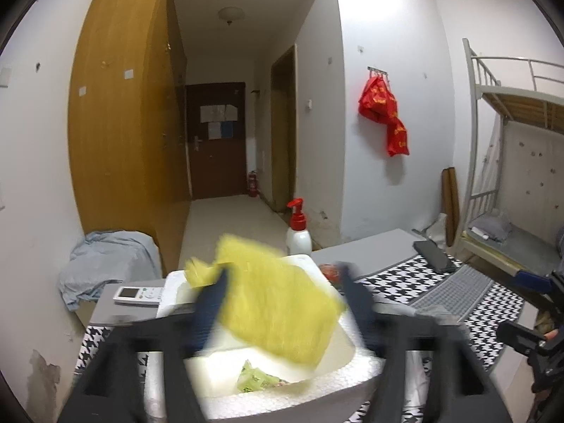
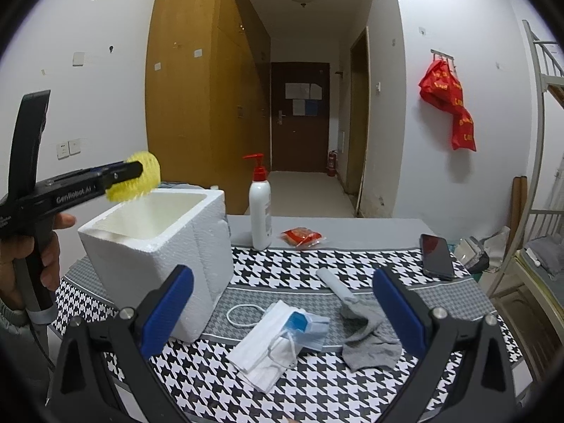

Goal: Organize soft objects
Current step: 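Lower the yellow net into the foam box and open the left gripper, then withdraw both grippers from the box back toward the remaining items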

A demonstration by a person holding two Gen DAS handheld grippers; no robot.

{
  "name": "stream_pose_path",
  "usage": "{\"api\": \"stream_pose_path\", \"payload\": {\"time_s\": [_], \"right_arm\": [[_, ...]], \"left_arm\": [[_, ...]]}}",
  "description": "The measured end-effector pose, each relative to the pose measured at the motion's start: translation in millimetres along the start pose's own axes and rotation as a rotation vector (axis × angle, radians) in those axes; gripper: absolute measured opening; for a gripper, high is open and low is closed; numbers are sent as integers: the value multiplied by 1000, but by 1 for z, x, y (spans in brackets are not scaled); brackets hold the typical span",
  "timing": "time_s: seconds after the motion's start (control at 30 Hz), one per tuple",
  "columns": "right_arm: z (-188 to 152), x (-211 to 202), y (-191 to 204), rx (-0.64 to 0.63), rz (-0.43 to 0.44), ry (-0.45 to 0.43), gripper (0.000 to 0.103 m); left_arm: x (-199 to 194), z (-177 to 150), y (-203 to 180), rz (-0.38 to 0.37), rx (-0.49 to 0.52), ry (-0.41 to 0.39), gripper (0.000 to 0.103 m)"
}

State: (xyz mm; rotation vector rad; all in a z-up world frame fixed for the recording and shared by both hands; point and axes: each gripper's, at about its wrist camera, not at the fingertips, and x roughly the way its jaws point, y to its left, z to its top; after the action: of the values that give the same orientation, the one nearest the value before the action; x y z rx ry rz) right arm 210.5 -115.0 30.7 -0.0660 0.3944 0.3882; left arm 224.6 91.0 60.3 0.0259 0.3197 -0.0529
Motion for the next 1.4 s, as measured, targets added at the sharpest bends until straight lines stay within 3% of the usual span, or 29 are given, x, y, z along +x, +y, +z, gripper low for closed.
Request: {"api": "stream_pose_path", "payload": {"time_s": [0.13,0.87,1.4], "right_arm": [[-1,0,-2,6,-4,2,103],[-4,-18,-6,-2,30,-25,103],[-7,-42,-4,-17,43,-75,103]], "left_arm": [[-6,-1,-1,20,-4,-31,102],[-35,-3,-22,48,7,-50,102],[-66,-23,-39,12,-15,-69,102]]}}
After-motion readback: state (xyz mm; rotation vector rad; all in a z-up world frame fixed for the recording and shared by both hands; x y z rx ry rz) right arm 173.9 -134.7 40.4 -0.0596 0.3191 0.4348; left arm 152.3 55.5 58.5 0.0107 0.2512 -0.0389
